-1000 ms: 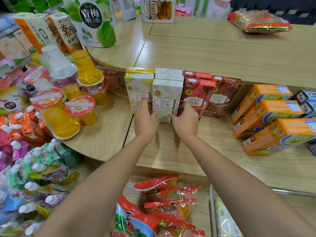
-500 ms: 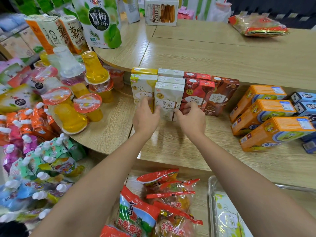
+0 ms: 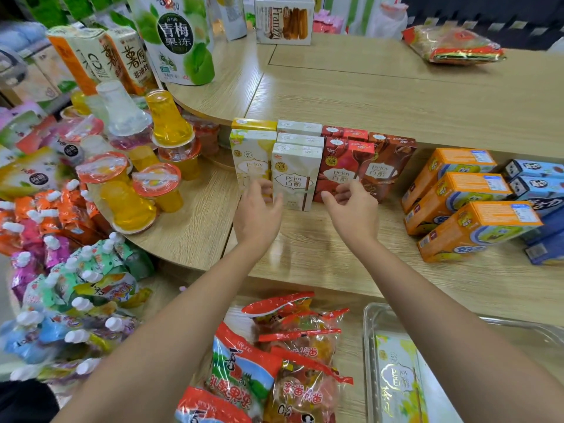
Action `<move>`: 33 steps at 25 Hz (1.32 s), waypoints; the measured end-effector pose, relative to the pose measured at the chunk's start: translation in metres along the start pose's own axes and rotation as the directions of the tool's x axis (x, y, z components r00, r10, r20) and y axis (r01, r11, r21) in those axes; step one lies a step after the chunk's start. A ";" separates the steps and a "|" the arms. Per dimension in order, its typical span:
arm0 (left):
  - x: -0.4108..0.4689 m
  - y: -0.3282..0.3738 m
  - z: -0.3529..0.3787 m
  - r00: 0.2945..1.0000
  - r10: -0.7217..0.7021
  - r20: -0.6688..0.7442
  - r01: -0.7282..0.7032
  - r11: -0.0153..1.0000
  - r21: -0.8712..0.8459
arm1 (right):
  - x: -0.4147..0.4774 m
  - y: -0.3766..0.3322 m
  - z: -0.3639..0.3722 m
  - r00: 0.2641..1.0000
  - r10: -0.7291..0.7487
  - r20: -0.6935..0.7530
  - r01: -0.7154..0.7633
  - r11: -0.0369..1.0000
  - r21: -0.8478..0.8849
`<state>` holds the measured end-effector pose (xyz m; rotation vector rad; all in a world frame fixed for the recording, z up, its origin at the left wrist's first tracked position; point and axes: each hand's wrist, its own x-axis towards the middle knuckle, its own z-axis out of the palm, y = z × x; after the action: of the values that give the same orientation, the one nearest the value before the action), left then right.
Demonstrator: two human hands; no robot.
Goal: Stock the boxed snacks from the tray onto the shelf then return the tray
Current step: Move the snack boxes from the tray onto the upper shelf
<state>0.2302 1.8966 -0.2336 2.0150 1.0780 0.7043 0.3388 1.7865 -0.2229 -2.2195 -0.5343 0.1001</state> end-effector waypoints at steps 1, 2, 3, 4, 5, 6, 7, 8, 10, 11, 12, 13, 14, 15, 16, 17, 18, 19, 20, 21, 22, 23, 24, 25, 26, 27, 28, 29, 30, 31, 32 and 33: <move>-0.011 0.004 0.001 1.000 0.018 0.020 -0.017 0.999 -0.040 | -0.004 0.002 -0.007 1.000 -0.014 -0.002 0.014 1.000 0.006; -0.025 0.009 0.003 0.997 0.050 0.054 -0.045 0.995 -0.091 | -0.010 0.005 -0.014 1.000 -0.027 -0.005 0.027 0.999 0.018; -0.042 0.014 0.005 0.990 0.096 0.103 -0.081 0.987 -0.141 | -0.019 0.009 -0.023 0.999 -0.040 -0.006 0.040 0.999 0.035; -0.059 0.017 0.008 0.974 0.153 0.164 -0.124 0.977 -0.174 | -0.030 0.014 -0.033 0.999 -0.054 -0.006 0.054 0.997 0.054; -0.077 0.020 0.011 0.949 0.208 0.237 -0.165 0.968 -0.187 | -0.043 0.023 -0.044 0.998 -0.061 -0.007 0.061 0.996 0.071; -0.095 0.020 0.015 0.919 0.249 0.306 -0.197 0.962 -0.189 | -0.057 0.033 -0.055 0.998 -0.060 -0.003 0.060 0.995 0.084; -0.113 0.020 0.020 0.887 0.278 0.369 -0.220 0.956 -0.192 | -0.072 0.046 -0.068 0.999 -0.048 0.010 0.046 0.994 0.098; -0.130 0.019 0.026 0.853 0.301 0.426 -0.236 0.951 -0.199 | -0.087 0.061 -0.082 0.999 -0.022 0.035 0.019 0.994 0.108; -0.163 0.020 0.041 0.784 0.319 0.533 -0.245 0.947 -0.207 | -0.111 0.092 -0.114 0.992 0.045 0.115 -0.057 0.993 0.104; -0.179 0.020 0.050 0.752 0.309 0.583 -0.238 0.951 -0.198 | -0.121 0.110 -0.128 0.984 0.079 0.160 -0.093 0.993 0.076; -0.195 0.020 0.060 0.723 0.288 0.628 -0.224 0.958 -0.182 | -0.129 0.127 -0.140 0.974 0.119 0.195 -0.126 0.992 0.029; -0.210 0.020 0.071 0.698 0.260 0.668 -0.202 0.965 -0.165 | -0.137 0.145 -0.150 0.963 0.161 0.214 -0.160 0.987 -0.022; -0.223 0.020 0.082 0.675 0.228 0.702 -0.177 0.973 -0.147 | -0.144 0.161 -0.158 0.953 0.213 0.214 -0.202 0.977 -0.070; -0.235 0.020 0.094 0.647 0.191 0.738 -0.154 0.981 -0.119 | -0.150 0.179 -0.165 0.942 0.266 0.203 -0.250 0.963 -0.103; -0.246 0.020 0.107 0.623 0.153 0.767 -0.147 0.986 -0.078 | -0.156 0.195 -0.169 0.928 0.316 0.197 -0.293 0.947 -0.134; -0.257 0.021 0.119 0.607 0.107 0.787 -0.142 0.990 -0.025 | -0.161 0.211 -0.170 0.913 0.358 0.197 -0.328 0.930 -0.167; -0.267 0.022 0.130 0.600 0.039 0.799 -0.118 0.992 0.041 | -0.167 0.227 -0.169 0.895 0.400 0.199 -0.361 0.910 -0.205; -0.276 0.024 0.139 0.612 -0.051 0.790 -0.051 0.993 0.103 | -0.171 0.240 -0.167 0.876 0.437 0.206 -0.388 0.891 -0.236; -0.286 0.026 0.148 0.621 -0.154 0.769 0.040 0.986 0.165 | -0.175 0.250 -0.164 0.851 0.481 0.211 -0.425 0.867 -0.261; -0.295 0.027 0.155 0.626 -0.255 0.737 0.131 0.966 0.222 | -0.178 0.257 -0.159 0.824 0.523 0.219 -0.461 0.843 -0.279; -0.303 0.028 0.160 0.620 -0.338 0.708 0.194 0.941 0.278 | -0.181 0.263 -0.153 0.788 0.568 0.238 -0.497 0.815 -0.299; -0.310 0.029 0.164 0.605 -0.406 0.685 0.245 0.913 0.325 | -0.184 0.268 -0.147 0.754 0.601 0.264 -0.523 0.793 -0.314; -0.315 0.030 0.167 0.590 -0.463 0.662 0.296 0.886 0.357 | -0.187 0.272 -0.140 0.725 0.623 0.293 -0.538 0.778 -0.324; -0.319 0.032 0.169 0.585 -0.506 0.634 0.346 0.863 0.369 | -0.189 0.277 -0.134 0.700 0.640 0.318 -0.553 0.767 -0.325; -0.319 0.034 0.172 0.592 -0.534 0.603 0.391 0.845 0.364 | -0.191 0.282 -0.128 0.687 0.649 0.326 -0.565 0.760 -0.322; -0.317 0.035 0.175 0.610 -0.553 0.568 0.428 0.833 0.351 | -0.192 0.285 -0.125 0.684 0.658 0.316 -0.575 0.752 -0.323; -0.315 0.034 0.179 0.625 -0.564 0.539 0.450 0.825 0.341 | -0.193 0.289 -0.123 0.684 0.669 0.292 -0.588 0.742 -0.322; -0.314 0.032 0.182 0.637 -0.571 0.519 0.460 0.821 0.339 | -0.191 0.291 -0.123 0.680 0.683 0.266 -0.605 0.728 -0.324; -0.313 0.030 0.184 0.645 -0.569 0.510 0.453 0.822 0.344 | -0.190 0.294 -0.124 0.672 0.698 0.247 -0.618 0.713 -0.331; -0.314 0.027 0.185 0.647 -0.564 0.513 0.431 0.826 0.364 | -0.188 0.297 -0.126 0.655 0.719 0.233 -0.629 0.689 -0.360; -0.314 0.024 0.187 0.642 -0.563 0.520 0.408 0.826 0.390 | -0.187 0.300 -0.128 0.634 0.743 0.216 -0.637 0.660 -0.399; -0.316 0.021 0.190 0.631 -0.566 0.531 0.396 0.823 0.407 | -0.185 0.304 -0.130 0.604 0.771 0.200 -0.651 0.623 -0.434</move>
<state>0.2227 1.5519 -0.3654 1.8020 1.2355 -0.4205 0.3074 1.4460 -0.3858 -2.6274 0.2417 0.9499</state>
